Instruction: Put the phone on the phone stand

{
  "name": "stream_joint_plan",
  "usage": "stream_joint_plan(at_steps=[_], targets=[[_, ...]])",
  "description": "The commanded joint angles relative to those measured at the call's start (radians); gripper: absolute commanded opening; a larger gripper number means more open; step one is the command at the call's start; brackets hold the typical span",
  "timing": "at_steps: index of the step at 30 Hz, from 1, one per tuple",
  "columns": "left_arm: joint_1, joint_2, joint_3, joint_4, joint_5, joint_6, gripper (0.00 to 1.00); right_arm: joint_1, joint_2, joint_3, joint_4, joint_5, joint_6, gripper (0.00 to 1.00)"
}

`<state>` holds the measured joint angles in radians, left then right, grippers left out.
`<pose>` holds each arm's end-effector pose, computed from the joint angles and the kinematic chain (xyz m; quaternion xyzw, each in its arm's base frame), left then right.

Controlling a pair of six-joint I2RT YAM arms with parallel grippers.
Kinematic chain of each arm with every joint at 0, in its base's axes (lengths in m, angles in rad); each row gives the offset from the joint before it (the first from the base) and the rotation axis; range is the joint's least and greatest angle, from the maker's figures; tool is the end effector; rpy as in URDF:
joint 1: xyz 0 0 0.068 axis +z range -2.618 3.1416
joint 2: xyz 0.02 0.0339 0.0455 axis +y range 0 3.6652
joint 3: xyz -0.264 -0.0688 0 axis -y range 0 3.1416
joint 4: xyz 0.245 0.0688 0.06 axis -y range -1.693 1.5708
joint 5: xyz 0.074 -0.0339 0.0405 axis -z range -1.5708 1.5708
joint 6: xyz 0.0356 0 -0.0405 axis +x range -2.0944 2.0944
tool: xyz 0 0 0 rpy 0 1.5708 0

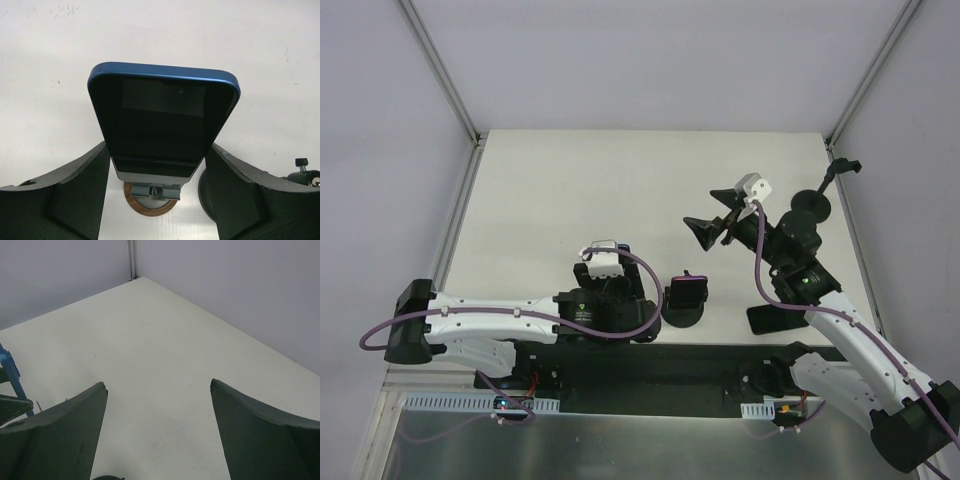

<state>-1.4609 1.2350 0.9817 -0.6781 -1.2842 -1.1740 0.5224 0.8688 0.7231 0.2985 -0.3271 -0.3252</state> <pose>0.0598 -0.2302 0.2920 -0.0776 0.7794 -0.1012 0.6135 0.1738 0.1132 0.3553 -0.3768 0.5347 0.1792 0.7348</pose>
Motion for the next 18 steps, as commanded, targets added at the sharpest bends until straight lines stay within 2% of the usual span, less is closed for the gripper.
stream_joint_plan(at_steps=[1,18], targets=[[-0.019,0.026,-0.011,0.008,-0.040,-0.073,0.00,-0.002,-0.001,0.002,0.077,-0.027,0.020,0.86],[-0.041,0.132,-0.052,0.008,-0.040,-0.191,0.00,-0.004,-0.011,-0.007,0.085,-0.023,0.020,0.86]])
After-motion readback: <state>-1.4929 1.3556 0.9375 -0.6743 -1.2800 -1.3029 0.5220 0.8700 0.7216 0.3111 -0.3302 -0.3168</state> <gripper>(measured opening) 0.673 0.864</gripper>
